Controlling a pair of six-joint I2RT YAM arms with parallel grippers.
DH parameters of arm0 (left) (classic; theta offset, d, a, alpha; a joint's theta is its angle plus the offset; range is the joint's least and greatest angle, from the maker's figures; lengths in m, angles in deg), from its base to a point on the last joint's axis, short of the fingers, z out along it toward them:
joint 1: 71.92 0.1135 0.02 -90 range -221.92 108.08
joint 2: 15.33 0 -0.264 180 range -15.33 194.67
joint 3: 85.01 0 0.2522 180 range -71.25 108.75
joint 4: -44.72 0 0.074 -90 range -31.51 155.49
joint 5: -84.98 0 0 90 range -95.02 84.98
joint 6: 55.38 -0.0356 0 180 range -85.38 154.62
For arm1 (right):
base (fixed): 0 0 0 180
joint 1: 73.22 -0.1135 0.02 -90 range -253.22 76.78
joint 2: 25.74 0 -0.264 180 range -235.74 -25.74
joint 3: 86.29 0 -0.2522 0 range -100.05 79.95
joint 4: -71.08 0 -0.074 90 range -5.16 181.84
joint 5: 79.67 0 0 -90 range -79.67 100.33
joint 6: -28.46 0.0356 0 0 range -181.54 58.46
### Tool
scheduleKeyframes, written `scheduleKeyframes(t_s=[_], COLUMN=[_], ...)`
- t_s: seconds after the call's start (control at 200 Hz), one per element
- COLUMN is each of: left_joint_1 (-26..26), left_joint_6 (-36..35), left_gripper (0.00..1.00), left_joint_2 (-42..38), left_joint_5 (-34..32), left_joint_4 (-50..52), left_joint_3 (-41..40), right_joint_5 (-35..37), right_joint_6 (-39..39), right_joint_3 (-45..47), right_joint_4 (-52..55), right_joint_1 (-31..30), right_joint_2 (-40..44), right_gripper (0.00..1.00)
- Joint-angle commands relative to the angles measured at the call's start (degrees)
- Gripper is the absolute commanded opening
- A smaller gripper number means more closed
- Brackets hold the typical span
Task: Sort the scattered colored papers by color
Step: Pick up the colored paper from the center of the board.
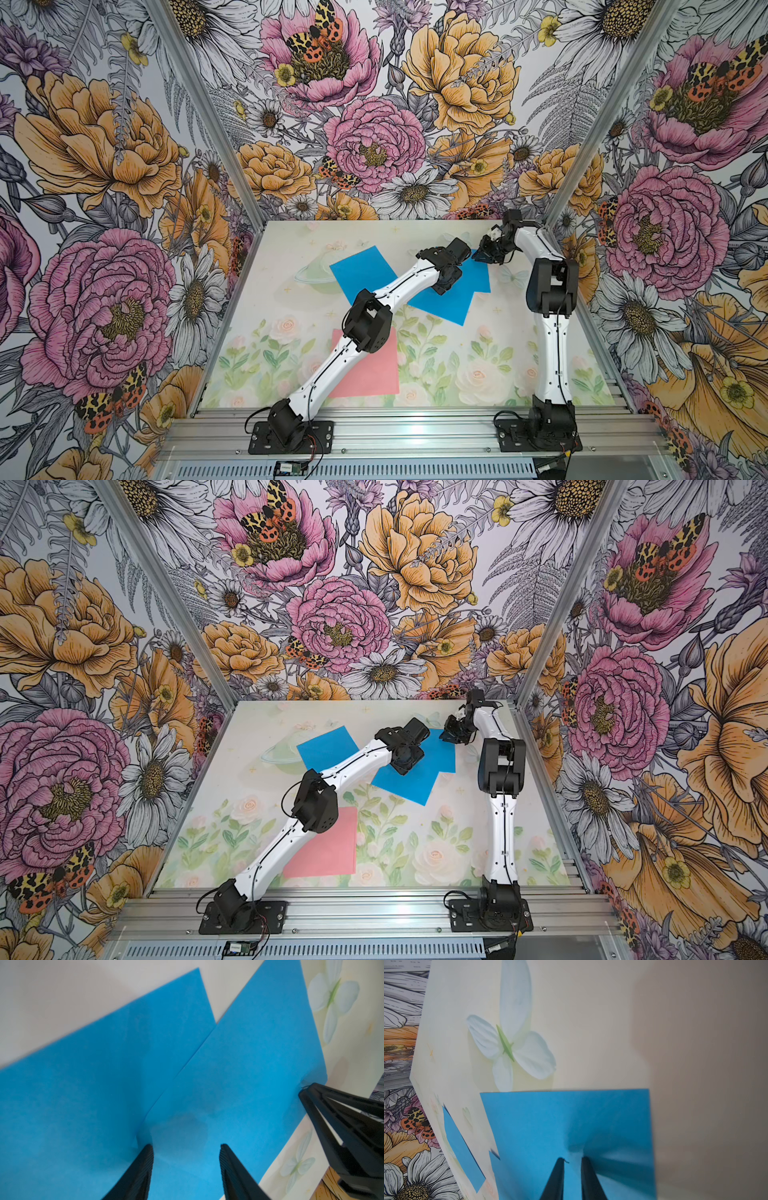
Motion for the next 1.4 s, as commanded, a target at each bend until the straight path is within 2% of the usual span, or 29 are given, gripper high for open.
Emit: scheduleKeyframes(t_s=[0.0, 0.2, 0.275, 0.41, 0.585, 0.836, 1.121, 1.276, 1.396], left_joint_1=[-2.14, -2.29, -1.98, -0.24, 1.02, 3.11, 2.52, 2.01, 1.5], left_joint_6=[0.98, 0.83, -0.48, -4.7, -12.94, -15.27, -15.81, -15.37, -14.77], left_gripper=[0.56, 0.56, 0.57, 0.58, 0.58, 0.59, 0.59, 0.59, 0.59], left_joint_2=[7.27, 5.19, 1.98, -3.46, -6.79, -10.51, -4.78, -2.11, -1.48], left_joint_5=[3.67, 1.52, -1.44, -3.86, -5.28, -9.74, -5.23, 0.1, 0.37], left_joint_4=[-0.82, -1.87, -1.87, -2.26, -2.75, -2.77, -2.75, -2.75, -2.75], left_joint_3=[-2.47, -6.33, -9.72, -16.01, -19.92, -27.5, -21.33, -17.12, -16.32], right_joint_5=[1.22, 0.9, 0.9, 0.84, 0.82, 0.73, 0.67, 0.68, 0.57], right_joint_6=[0.32, 0.26, 0.3, 0.35, 0.24, 0.31, 0.35, 0.39, 0.34], right_joint_3=[1.81, 1.89, 1.99, 2.1, 2.9, 2.94, 2.9, 2.86, 2.75], right_joint_4=[2.45, 2.39, 2.32, 2.28, 2.12, 2.06, 2.01, 2.03, 2.01], right_joint_1=[0.39, 0.49, 0.57, 0.56, 0.58, 0.61, 0.56, 0.63, 0.56], right_joint_2=[0.1, 0.09, 0.05, -0.17, 0.17, 0.36, 0.31, 0.26, 0.25], right_gripper=[0.19, 0.19, 0.19, 0.19, 0.19, 0.19, 0.19, 0.19, 0.19])
